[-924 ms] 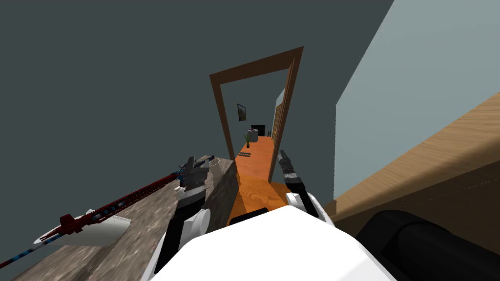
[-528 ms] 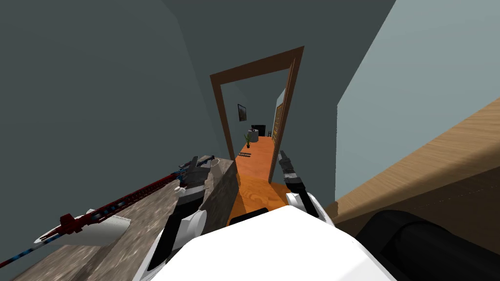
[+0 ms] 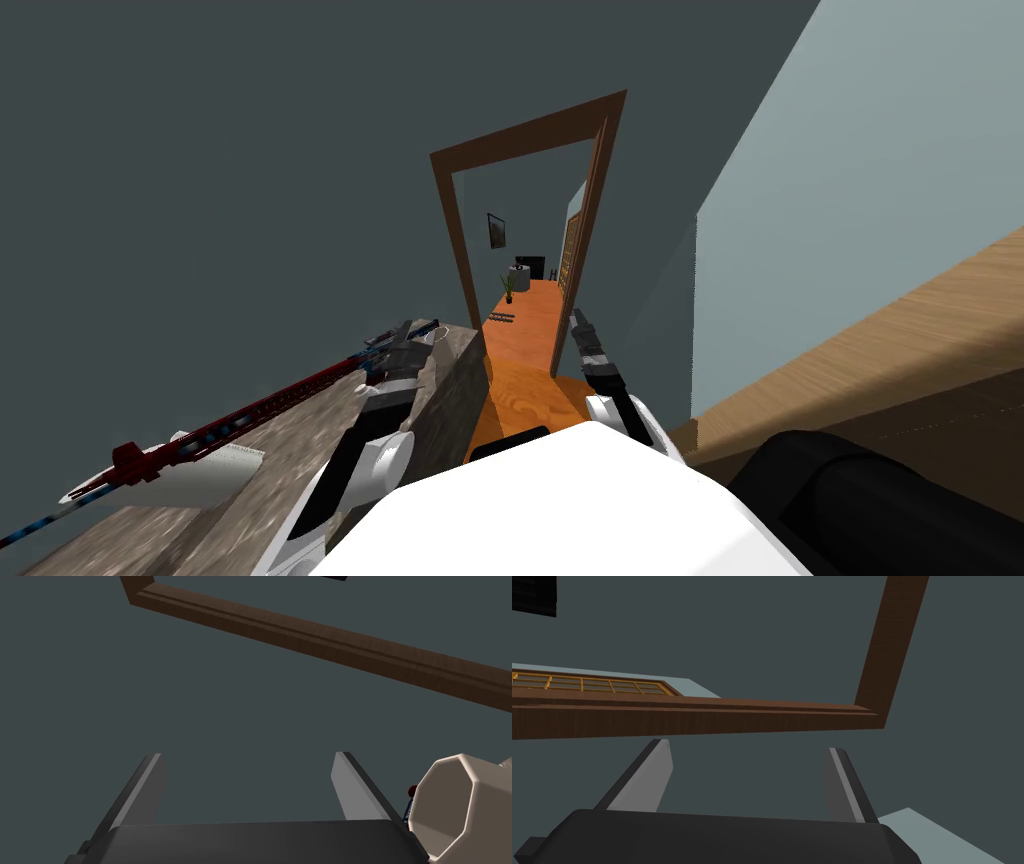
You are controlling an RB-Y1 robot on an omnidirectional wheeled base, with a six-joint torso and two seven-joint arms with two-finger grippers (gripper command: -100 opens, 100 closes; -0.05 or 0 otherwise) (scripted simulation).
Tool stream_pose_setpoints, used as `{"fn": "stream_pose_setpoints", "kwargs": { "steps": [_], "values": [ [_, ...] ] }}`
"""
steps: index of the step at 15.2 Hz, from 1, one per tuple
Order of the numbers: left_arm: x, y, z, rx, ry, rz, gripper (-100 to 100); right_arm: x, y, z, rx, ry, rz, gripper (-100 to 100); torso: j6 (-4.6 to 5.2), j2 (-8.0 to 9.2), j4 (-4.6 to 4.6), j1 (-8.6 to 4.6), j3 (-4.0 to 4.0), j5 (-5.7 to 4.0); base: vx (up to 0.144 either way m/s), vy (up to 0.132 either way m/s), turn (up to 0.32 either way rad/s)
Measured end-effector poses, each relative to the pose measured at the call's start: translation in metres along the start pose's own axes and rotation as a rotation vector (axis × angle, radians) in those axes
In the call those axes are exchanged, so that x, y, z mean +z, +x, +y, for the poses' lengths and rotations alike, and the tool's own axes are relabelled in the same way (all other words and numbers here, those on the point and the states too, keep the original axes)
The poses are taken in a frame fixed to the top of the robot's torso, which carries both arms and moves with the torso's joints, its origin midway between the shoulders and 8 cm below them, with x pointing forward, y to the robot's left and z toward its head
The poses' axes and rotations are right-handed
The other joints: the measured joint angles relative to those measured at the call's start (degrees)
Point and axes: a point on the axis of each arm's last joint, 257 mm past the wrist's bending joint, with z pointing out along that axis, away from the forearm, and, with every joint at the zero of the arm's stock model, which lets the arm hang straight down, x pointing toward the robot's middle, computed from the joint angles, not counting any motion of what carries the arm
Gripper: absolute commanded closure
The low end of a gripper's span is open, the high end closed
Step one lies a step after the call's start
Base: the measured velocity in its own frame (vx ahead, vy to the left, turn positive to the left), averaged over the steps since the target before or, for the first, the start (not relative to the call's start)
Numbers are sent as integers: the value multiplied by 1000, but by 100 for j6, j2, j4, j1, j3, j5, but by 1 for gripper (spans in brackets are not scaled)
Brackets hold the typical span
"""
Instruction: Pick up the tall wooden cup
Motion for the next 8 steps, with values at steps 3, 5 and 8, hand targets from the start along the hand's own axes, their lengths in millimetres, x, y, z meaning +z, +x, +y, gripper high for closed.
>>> {"fn": "stream_pose_setpoints", "kwargs": {
  "steps": [3, 5, 8],
  "values": [
    [3, -5, 10, -33, -56, 9, -100, 0, 0, 0, 0, 0, 0, 0, -1, -1, 0, -1, 0, 0, 24, -18, 21],
    [5, -8, 18, -53, -92, 9, -100, 0, 0, 0, 0, 0, 0, 0, 0, -2, 0, -1, -1, 0, 21, -14, 14],
    [8, -12, 31, -82, -148, 10, -100, 0, 0, 0, 0, 0, 0, 0, 0, -1, 0, 0, -1, 0, 22, -13, 16]
  ]
}}
